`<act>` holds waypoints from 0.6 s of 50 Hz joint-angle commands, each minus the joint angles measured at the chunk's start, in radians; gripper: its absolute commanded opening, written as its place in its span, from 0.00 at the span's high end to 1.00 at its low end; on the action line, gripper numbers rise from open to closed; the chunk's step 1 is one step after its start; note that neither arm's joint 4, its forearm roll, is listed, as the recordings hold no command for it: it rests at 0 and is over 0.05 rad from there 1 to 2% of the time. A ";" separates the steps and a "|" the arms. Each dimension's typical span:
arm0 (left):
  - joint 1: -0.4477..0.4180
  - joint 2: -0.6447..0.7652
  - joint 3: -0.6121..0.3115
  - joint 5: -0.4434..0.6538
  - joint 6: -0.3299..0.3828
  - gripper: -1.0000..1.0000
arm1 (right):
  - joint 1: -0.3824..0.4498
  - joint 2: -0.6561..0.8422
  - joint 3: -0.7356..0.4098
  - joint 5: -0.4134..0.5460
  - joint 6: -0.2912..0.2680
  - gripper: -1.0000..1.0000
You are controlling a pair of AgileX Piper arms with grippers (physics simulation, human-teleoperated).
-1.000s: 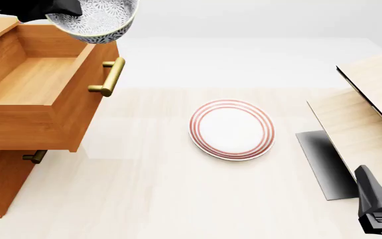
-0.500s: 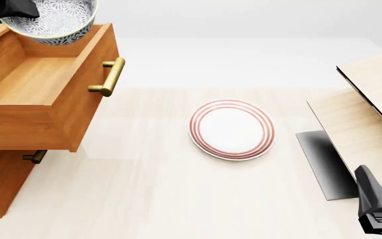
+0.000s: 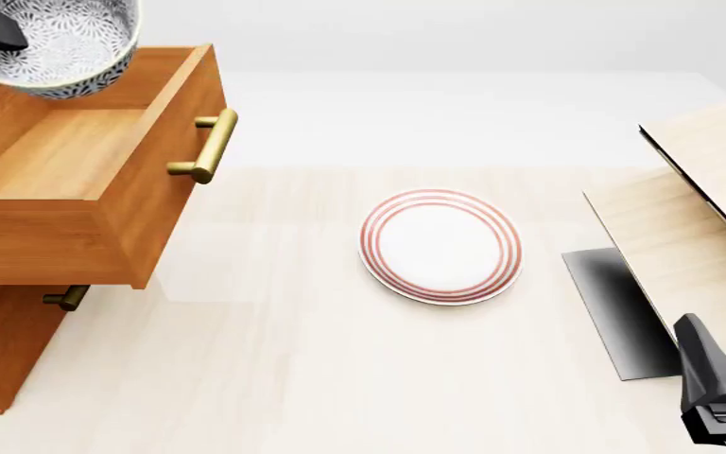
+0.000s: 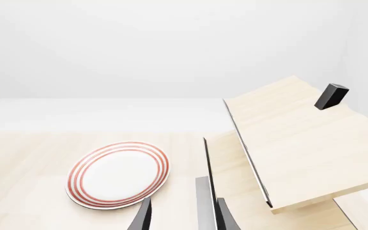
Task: Open the top drawer of the cabinet and put the bowl in it.
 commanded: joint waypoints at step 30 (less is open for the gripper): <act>0.112 -0.013 0.102 -0.113 -0.038 1.00 | -0.001 -0.001 0.001 0.000 0.000 0.00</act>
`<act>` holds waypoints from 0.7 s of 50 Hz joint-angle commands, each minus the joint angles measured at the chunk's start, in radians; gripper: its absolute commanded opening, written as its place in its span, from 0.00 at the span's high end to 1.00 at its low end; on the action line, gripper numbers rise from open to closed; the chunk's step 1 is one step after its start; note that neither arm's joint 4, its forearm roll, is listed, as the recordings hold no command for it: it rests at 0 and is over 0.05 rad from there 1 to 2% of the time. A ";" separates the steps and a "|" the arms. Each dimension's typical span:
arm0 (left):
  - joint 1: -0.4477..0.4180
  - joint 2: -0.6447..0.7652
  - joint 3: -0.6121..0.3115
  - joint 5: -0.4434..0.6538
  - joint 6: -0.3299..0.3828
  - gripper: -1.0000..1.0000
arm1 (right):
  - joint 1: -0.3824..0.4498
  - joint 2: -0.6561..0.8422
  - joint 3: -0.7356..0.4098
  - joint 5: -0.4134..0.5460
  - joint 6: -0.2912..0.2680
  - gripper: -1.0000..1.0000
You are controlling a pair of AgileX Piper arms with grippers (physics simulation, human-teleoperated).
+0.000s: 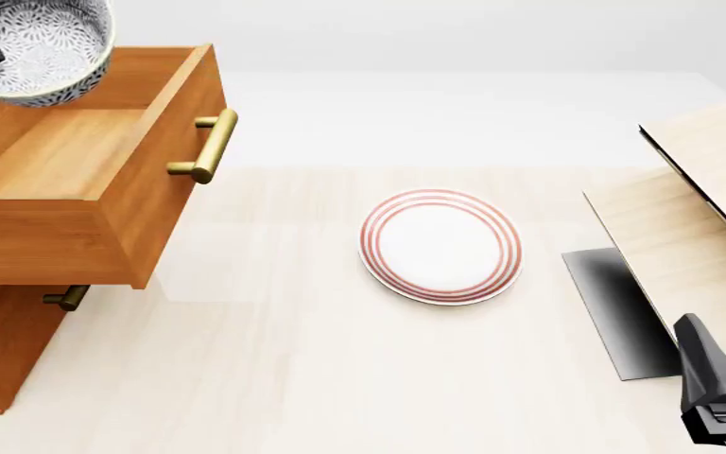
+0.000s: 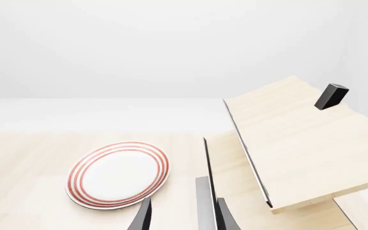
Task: Open the top drawer of the cabinet and put the bowl in it.
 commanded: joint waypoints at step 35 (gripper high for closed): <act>0.068 0.056 0.042 -0.084 -0.020 1.00 | 0.000 -0.001 0.001 0.000 0.000 0.00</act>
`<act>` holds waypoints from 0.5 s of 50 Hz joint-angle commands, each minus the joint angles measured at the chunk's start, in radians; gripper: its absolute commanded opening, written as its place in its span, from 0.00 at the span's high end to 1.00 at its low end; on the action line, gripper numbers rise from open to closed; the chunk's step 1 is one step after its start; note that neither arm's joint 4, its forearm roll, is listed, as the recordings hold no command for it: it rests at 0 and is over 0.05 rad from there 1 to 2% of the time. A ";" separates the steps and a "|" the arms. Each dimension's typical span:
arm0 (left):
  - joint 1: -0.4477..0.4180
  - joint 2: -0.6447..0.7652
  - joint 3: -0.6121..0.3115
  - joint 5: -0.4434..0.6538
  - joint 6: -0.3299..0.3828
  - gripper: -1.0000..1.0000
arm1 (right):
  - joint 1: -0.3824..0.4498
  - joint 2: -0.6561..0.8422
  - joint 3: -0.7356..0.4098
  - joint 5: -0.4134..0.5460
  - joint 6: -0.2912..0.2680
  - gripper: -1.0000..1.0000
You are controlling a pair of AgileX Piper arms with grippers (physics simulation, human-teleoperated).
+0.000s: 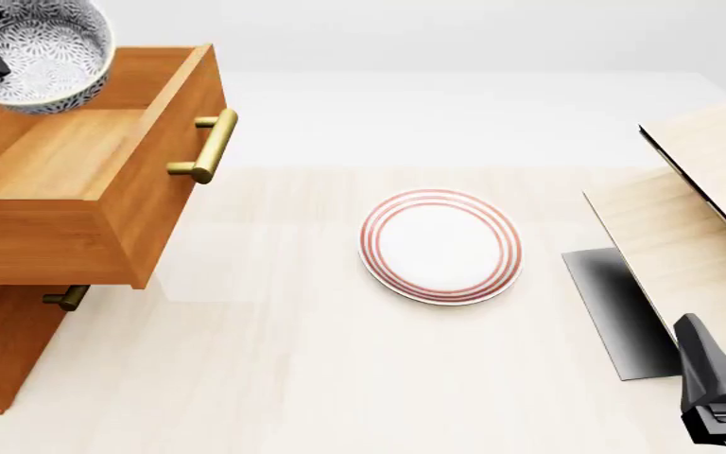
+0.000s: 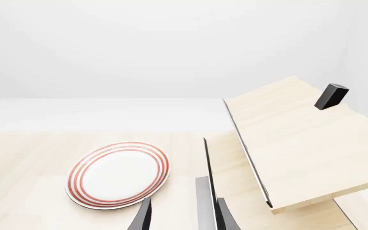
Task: Open the top drawer of the cabinet and put the bowl in it.
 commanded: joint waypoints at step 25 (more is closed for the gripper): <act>0.047 0.025 0.041 -0.057 -0.009 1.00 | -0.001 -0.001 0.001 0.000 0.000 0.00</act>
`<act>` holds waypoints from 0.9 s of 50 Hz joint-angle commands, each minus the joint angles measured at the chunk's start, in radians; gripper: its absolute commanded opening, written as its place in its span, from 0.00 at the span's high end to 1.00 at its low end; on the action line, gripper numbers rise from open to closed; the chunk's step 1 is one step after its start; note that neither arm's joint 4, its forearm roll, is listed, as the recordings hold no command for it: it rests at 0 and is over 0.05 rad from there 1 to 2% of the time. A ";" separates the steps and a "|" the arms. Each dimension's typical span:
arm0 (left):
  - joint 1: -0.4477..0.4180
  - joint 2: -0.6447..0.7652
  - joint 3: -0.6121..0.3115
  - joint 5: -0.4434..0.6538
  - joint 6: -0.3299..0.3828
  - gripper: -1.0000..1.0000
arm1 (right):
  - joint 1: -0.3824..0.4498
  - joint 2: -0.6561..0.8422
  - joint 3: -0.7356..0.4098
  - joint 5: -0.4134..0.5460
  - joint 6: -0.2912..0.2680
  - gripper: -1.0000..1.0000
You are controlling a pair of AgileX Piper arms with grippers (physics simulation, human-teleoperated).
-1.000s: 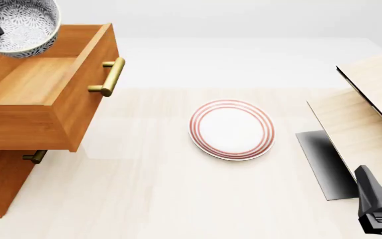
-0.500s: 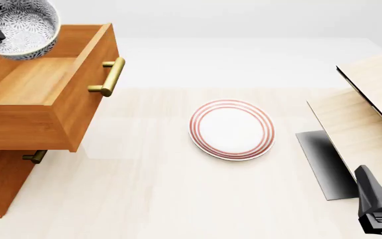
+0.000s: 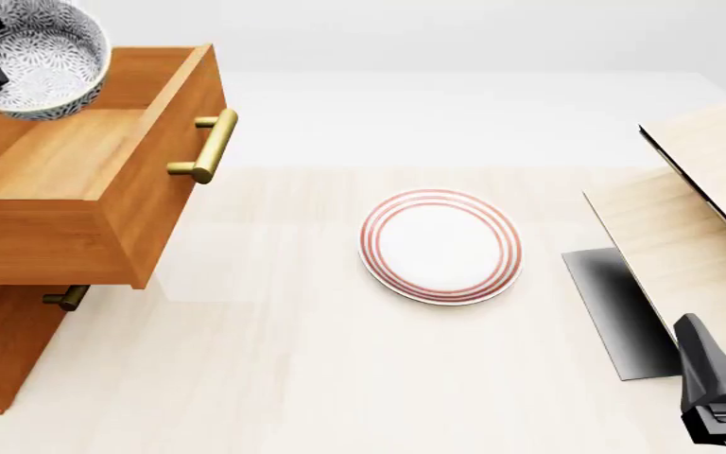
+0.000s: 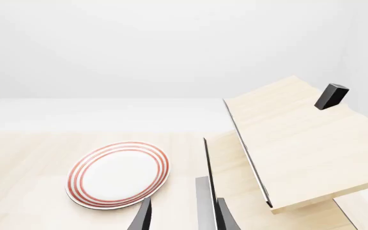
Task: Open the top drawer of the cabinet and put the bowl in it.
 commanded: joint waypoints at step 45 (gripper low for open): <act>0.033 0.160 0.017 -0.149 -0.005 1.00 | 0.000 -0.001 0.001 0.000 0.000 0.00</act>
